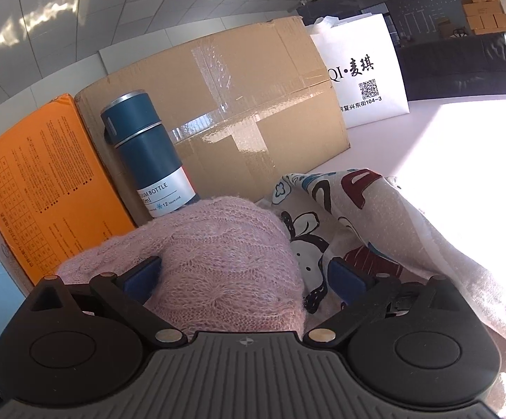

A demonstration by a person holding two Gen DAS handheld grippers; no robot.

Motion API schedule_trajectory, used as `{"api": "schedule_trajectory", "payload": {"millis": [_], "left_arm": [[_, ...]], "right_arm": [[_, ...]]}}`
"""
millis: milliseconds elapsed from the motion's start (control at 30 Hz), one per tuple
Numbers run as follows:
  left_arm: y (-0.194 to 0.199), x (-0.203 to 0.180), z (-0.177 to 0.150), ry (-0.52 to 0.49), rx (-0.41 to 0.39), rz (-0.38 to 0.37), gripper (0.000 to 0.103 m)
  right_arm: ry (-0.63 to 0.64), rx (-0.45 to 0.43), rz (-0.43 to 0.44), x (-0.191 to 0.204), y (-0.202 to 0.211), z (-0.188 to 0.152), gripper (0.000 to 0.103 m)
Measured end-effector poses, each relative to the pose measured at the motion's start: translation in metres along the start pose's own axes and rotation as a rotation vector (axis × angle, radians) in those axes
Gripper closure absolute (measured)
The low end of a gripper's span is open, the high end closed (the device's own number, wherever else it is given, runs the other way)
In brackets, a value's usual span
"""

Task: Fold clothes
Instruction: 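Lower the sweater onto the white cloth and open both grippers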

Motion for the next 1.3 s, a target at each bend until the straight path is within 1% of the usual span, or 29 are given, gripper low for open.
{"api": "schedule_trajectory", "payload": {"millis": [100,200,267,400,467,567,667,800,833,900,967,1033,1167,1300], "left_arm": [[-0.002,-0.001,-0.001,-0.004,0.012,0.002,0.001],[-0.002,-0.001,-0.002,-0.003,0.019,0.003,0.000],[-0.002,0.000,-0.002,-0.001,0.018,0.002,0.000],[0.003,0.000,0.000,0.006,-0.001,-0.003,0.000],[0.008,0.000,0.002,0.013,-0.025,0.001,0.000],[0.019,-0.001,0.008,0.014,-0.085,0.010,0.000],[0.031,-0.005,0.012,0.001,-0.142,0.012,0.000],[0.055,-0.020,0.014,-0.069,-0.230,0.015,0.000],[0.061,-0.025,0.014,-0.090,-0.240,0.008,0.000],[0.076,-0.034,0.016,-0.122,-0.236,-0.029,0.000],[0.090,-0.039,0.018,-0.130,-0.217,-0.060,0.000],[0.107,-0.042,0.019,-0.143,-0.198,-0.068,0.000],[0.134,-0.041,0.016,-0.202,-0.172,-0.075,0.000],[0.158,-0.032,0.011,-0.224,-0.148,-0.058,0.000]], "right_arm": [[0.000,0.058,-0.032,-0.004,-0.010,-0.006,0.000],[0.002,0.086,-0.040,-0.005,-0.015,-0.010,0.000],[0.008,0.083,-0.040,-0.004,-0.015,-0.010,0.000],[-0.019,0.051,-0.012,-0.003,-0.008,-0.008,0.000],[-0.050,0.012,0.014,-0.002,0.000,-0.002,0.000],[-0.059,-0.103,0.035,0.002,0.019,0.010,0.000],[-0.066,-0.192,0.072,0.004,0.035,0.019,0.000],[-0.089,-0.245,0.120,0.004,0.045,0.028,0.000],[-0.094,-0.250,0.123,0.003,0.046,0.029,0.000],[-0.106,-0.248,0.119,-0.001,0.046,0.030,0.000],[-0.126,-0.236,0.118,-0.004,0.044,0.029,0.000],[-0.136,-0.225,0.119,-0.005,0.042,0.028,0.000],[-0.127,-0.207,0.117,-0.003,0.038,0.023,0.000],[-0.099,-0.206,0.116,0.000,0.036,0.018,0.000]]}}
Point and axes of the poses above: each gripper's, at about its wrist camera, not at the fingertips, and y roughly against the way its jaws point, x to its left, z to its top, the point moved 7 cm from there along -y, roughly the way its jaws point
